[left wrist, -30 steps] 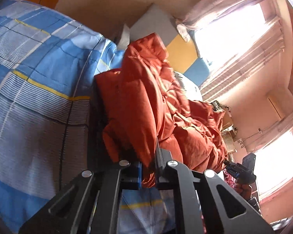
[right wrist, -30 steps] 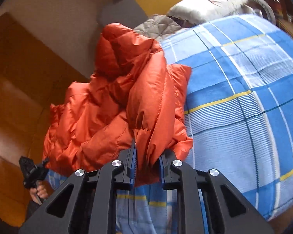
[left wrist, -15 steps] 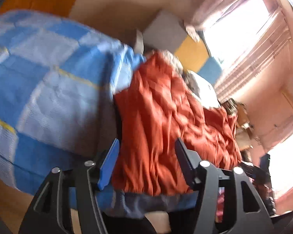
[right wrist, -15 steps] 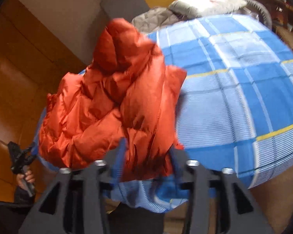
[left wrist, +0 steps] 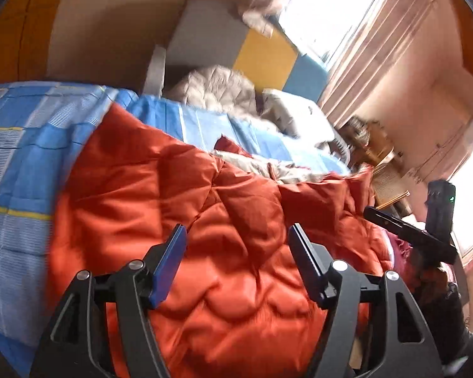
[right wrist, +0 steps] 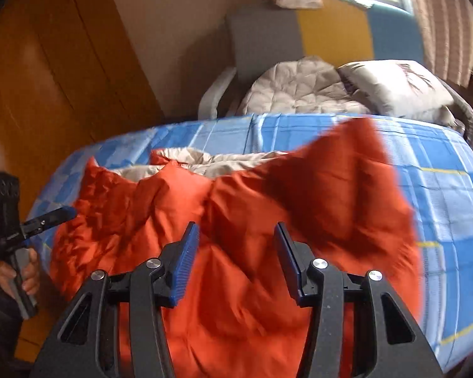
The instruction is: Fold large clothes
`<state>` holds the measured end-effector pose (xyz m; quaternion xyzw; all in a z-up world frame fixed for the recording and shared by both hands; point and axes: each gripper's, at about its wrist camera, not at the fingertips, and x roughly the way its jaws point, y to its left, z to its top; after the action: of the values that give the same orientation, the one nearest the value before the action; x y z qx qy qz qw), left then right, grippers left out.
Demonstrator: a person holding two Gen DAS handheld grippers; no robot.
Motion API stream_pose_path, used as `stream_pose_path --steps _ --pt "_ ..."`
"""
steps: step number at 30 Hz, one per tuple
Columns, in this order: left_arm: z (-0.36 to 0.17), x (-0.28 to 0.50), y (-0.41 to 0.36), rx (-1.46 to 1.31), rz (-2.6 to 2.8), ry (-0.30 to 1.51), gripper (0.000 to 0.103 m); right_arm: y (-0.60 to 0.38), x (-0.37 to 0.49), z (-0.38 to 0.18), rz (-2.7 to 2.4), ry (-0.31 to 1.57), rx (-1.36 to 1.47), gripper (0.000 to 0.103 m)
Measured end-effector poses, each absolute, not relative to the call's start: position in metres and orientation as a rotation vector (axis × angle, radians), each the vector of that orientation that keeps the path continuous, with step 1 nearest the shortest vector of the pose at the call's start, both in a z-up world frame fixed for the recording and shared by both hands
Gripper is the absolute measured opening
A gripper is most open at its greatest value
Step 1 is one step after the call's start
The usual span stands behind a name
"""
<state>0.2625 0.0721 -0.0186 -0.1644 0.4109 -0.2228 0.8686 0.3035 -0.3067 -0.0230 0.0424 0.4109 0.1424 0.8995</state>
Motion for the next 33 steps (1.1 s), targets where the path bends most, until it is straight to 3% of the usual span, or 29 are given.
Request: stream_pose_path --steps 3,5,6,7,8,16,22,33 --pt "-0.029 0.282 0.055 -0.303 -0.445 0.911 0.058 -0.285 0.328 -0.043 0.260 0.906 0.009 0.041" --pt "-0.037 0.292 0.044 -0.244 -0.420 0.938 0.023 -0.281 0.335 -0.051 0.248 0.927 -0.015 0.023" --pt "-0.039 0.293 0.041 -0.234 -0.417 0.942 0.011 -0.282 0.338 -0.056 0.253 0.936 -0.013 0.018" --pt "-0.041 0.293 0.040 -0.229 -0.416 0.940 0.000 -0.282 0.339 -0.057 0.260 0.937 -0.009 0.004" --pt "-0.040 0.291 0.040 -0.220 -0.407 0.922 0.000 -0.283 0.338 -0.057 0.257 0.932 -0.011 0.001" --pt "0.000 0.261 0.055 -0.232 -0.385 0.725 0.000 -0.286 0.316 -0.018 0.261 0.785 -0.006 0.001" --pt "0.009 0.288 0.057 -0.245 -0.342 0.696 0.000 -0.293 0.333 -0.002 0.205 0.722 -0.004 0.001" --pt "-0.069 0.359 0.050 -0.185 -0.195 0.874 0.000 -0.284 0.392 -0.064 0.059 0.792 -0.125 0.000"
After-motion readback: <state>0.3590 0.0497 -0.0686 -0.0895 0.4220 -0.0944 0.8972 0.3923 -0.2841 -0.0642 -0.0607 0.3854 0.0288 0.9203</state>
